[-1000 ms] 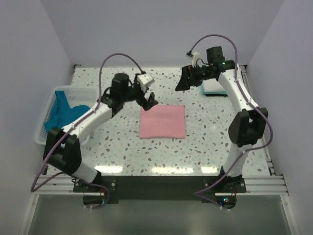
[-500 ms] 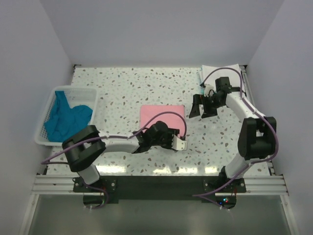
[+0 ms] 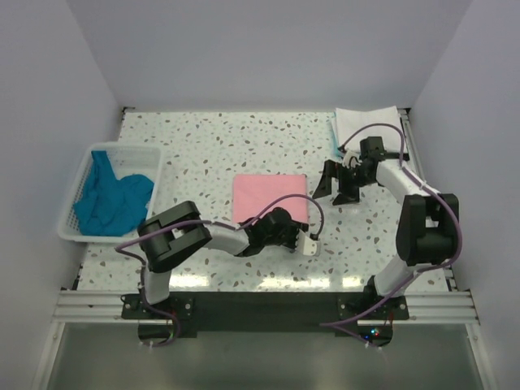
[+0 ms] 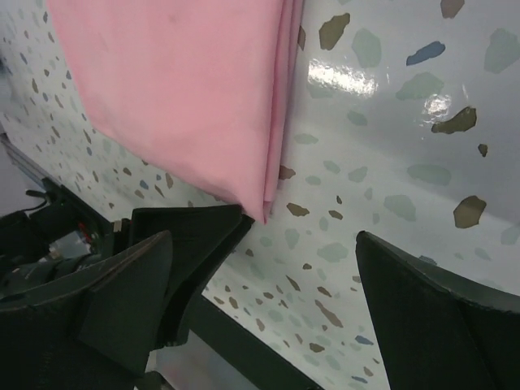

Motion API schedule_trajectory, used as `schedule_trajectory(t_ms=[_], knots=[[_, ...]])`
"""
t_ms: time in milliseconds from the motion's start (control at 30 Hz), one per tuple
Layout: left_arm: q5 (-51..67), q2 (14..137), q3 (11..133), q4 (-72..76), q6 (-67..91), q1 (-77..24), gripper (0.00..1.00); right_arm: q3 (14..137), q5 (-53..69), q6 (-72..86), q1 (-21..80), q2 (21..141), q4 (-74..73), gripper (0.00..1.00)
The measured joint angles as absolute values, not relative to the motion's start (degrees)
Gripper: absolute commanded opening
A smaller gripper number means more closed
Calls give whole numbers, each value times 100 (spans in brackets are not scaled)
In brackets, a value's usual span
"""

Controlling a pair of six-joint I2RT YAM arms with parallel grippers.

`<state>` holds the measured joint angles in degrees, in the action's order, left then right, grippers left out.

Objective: Fold and stack the t-shirts
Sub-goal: Neatly place the folded tshirt to the corner

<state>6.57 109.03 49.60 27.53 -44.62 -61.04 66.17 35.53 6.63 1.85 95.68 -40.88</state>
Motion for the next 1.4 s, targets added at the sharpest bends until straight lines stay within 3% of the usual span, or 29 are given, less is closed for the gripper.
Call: schedule_trajectory(t_ms=[133,167,267,633,1100,1233,1333,1367,1400], knots=[[751,10984,4969,2832,-4515,-6064,26,6364,3660,1194,174,9813,-3857,99],[788,11004,4991,2825,-4515,-6049,15,6309,3667,1321,174,9896,-3789,99],[906,11135,5144,2738,-4484,-5955,0,6213,3699,1662,174,10116,-3642,99],[1798,11102,5771,1929,-4106,-5227,0,6093,4193,2912,174,10656,-2788,99],[2110,10567,5769,1559,-3970,-5155,0,6160,5100,4501,882,11349,-1282,96],[2128,10433,5769,1568,-3940,-5142,0,6410,5092,4698,996,11598,-1041,81],[2132,10412,5769,1559,-3898,-5142,0,6600,5006,4862,1061,11802,-915,60],[2134,10412,5769,1555,-3865,-5142,0,6622,4971,4904,1074,11858,-878,40],[2134,10412,5769,1546,-3850,-5142,2,6622,4838,4897,1090,11885,-851,28]])
